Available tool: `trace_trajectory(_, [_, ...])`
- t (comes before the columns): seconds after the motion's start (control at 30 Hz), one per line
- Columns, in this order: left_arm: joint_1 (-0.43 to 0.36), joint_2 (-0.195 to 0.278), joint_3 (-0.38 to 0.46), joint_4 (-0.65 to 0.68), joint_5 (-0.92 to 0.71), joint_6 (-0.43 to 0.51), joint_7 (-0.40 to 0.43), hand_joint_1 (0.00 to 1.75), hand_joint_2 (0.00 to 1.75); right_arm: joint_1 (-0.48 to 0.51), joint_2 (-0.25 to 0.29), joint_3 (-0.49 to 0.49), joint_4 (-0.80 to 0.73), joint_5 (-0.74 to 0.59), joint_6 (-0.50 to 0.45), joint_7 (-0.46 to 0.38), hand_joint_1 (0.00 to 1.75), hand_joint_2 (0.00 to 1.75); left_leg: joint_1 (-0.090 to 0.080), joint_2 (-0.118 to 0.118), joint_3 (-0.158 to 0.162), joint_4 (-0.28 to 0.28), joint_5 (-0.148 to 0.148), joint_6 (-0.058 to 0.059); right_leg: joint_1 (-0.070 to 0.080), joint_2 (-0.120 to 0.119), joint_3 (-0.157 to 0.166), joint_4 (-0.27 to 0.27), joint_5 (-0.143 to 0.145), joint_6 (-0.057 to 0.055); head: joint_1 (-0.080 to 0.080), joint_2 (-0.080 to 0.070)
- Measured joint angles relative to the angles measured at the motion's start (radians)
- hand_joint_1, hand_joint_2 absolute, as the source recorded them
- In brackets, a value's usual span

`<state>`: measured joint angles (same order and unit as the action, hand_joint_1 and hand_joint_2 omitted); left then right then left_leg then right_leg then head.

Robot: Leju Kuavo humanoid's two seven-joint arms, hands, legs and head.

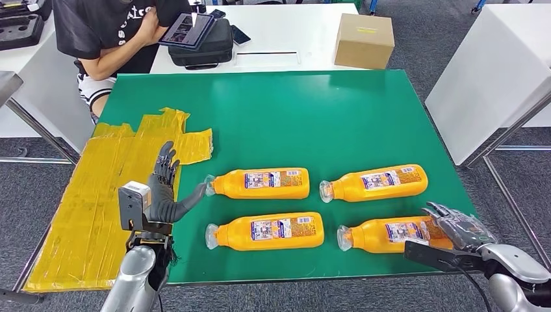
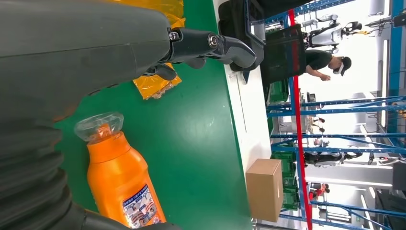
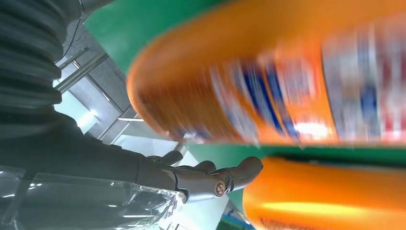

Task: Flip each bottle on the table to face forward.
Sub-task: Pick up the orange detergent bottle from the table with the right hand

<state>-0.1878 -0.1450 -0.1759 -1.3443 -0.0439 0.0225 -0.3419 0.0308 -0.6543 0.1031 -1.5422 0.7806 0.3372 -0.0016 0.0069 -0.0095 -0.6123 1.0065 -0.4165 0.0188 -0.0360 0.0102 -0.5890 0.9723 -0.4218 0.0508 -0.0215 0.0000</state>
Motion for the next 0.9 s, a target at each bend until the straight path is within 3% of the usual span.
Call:
trace_trajectory(0.33, [-0.01, 0.0, -0.003, 0.013, 0.001, 0.0, -0.002, 0.0, 1.75, -0.018, 0.004, 0.052, 0.052, 0.038, -0.03, 0.014, 0.0, 1.75, 0.0, 0.0, 0.0, 0.0, 0.0, 0.0, 0.0, 0.0, 0.0, 0.0, 0.0, 0.0, 0.0, 0.0])
trace_trajectory(0.63, [-0.009, 0.0, -0.003, 0.016, 0.002, 0.002, -0.006, 0.0, 1.75, -0.047, 0.039, 0.097, 0.097, 0.081, -0.078, 0.027, 0.0, 1.75, 0.0, 0.0, 0.0, 0.0, 0.0, 0.0, 0.0, 0.0, 0.0, 0.0, 0.0, 0.0, 0.0, 0.0])
trace_trajectory(0.67, [-0.009, 0.0, -0.003, 0.016, 0.002, 0.002, -0.006, 0.0, 1.75, -0.052, 0.043, 0.101, 0.103, 0.089, -0.086, 0.03, 0.03, 1.75, 0.0, 0.0, 0.001, 0.0, 0.0, 0.0, 0.0, 0.0, 0.001, 0.0, 0.0, 0.0, 0.0, 0.0])
trace_trajectory(0.8, [-0.008, 0.0, -0.003, 0.016, 0.003, 0.005, -0.006, 0.0, 1.75, -0.067, 0.057, 0.114, 0.125, 0.112, -0.117, 0.038, 0.75, 1.75, 0.001, 0.001, 0.002, 0.0, 0.0, 0.0, 0.001, 0.001, 0.001, 0.0, 0.0, 0.0, 0.0, 0.0])
trace_trajectory(0.9, [-0.006, 0.0, -0.003, 0.016, 0.003, 0.007, -0.007, 0.0, 1.75, -0.075, 0.066, 0.121, 0.138, 0.115, -0.125, 0.038, 0.75, 1.75, 0.001, 0.001, 0.002, 0.0, -0.001, 0.0, 0.001, 0.001, 0.002, 0.0, 0.0, 0.0, 0.0, 0.0])
